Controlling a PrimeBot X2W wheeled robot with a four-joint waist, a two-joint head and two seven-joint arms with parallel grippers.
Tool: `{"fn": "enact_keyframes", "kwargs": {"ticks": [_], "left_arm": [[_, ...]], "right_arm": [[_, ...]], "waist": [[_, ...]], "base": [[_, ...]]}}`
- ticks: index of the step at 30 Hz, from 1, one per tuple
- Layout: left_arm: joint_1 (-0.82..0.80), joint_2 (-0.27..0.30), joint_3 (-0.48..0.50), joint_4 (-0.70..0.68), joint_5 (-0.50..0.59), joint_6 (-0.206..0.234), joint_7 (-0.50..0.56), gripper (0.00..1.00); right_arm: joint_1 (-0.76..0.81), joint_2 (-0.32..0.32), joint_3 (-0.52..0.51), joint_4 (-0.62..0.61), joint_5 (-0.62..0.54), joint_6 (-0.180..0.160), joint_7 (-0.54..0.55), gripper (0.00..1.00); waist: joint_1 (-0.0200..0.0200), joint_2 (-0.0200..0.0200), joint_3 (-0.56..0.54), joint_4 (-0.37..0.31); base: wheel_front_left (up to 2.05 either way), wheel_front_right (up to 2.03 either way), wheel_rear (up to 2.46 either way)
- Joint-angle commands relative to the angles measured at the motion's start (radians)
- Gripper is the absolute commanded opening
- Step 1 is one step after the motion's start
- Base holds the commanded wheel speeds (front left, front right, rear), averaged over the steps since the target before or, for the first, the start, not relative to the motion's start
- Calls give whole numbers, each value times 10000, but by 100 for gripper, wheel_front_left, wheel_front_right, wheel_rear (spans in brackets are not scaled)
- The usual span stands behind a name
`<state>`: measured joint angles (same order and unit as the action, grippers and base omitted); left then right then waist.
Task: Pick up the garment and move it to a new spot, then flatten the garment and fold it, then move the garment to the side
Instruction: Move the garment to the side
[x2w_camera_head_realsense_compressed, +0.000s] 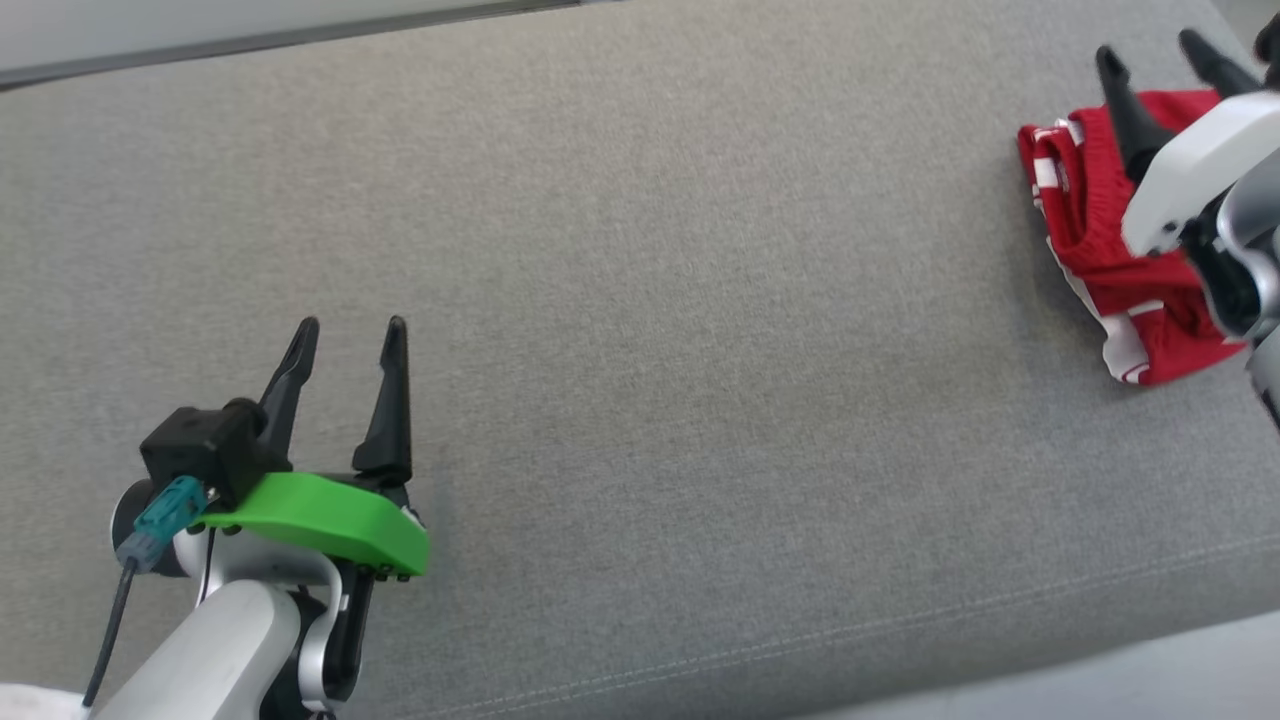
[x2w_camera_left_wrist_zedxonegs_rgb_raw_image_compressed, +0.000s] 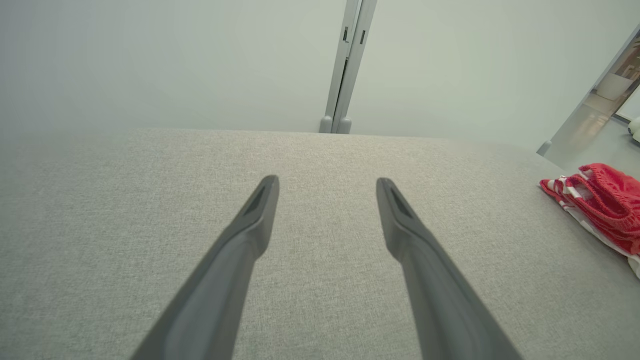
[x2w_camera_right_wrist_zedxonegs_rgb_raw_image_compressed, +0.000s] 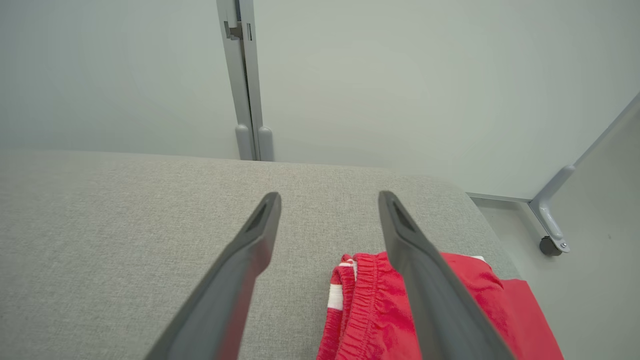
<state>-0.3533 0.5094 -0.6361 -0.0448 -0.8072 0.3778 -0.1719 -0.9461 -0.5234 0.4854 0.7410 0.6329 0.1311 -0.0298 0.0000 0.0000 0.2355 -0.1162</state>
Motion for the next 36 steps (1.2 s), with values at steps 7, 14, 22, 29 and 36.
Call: {"fn": "enact_keyframes", "kwargs": {"ticks": [7,14,22,29,36], "left_arm": [[896,-18,612,687,-318,250,-561,100],[1542,-8,1109,1205,-397,276,-805,100],[2057,10,1121,1553,-526,-7,-846,100],[2121,185,891,1793,-561,-565,-735,100],[2015,200,832,2082,-590,-923,-777,100]], "right_arm": [[1464,659,-402,-513,-466,-9,-785,100],[2902,1350,-1043,-1484,-1056,-9,-1039,100],[4620,2294,-2651,-2783,-2093,-7,-958,100],[5919,3492,-3857,-3929,-3171,-6,-580,100],[6920,4243,-4226,-4765,-3978,-6,-241,100]], "waist": [[0,0,-1452,840],[0,0,-1972,1051],[0,0,-2384,1234],[0,0,-2564,1293],[0,0,-2692,1275]], "base": [[0,0,0],[0,0,0],[0,0,0],[0,0,0],[0,0,0]]}}
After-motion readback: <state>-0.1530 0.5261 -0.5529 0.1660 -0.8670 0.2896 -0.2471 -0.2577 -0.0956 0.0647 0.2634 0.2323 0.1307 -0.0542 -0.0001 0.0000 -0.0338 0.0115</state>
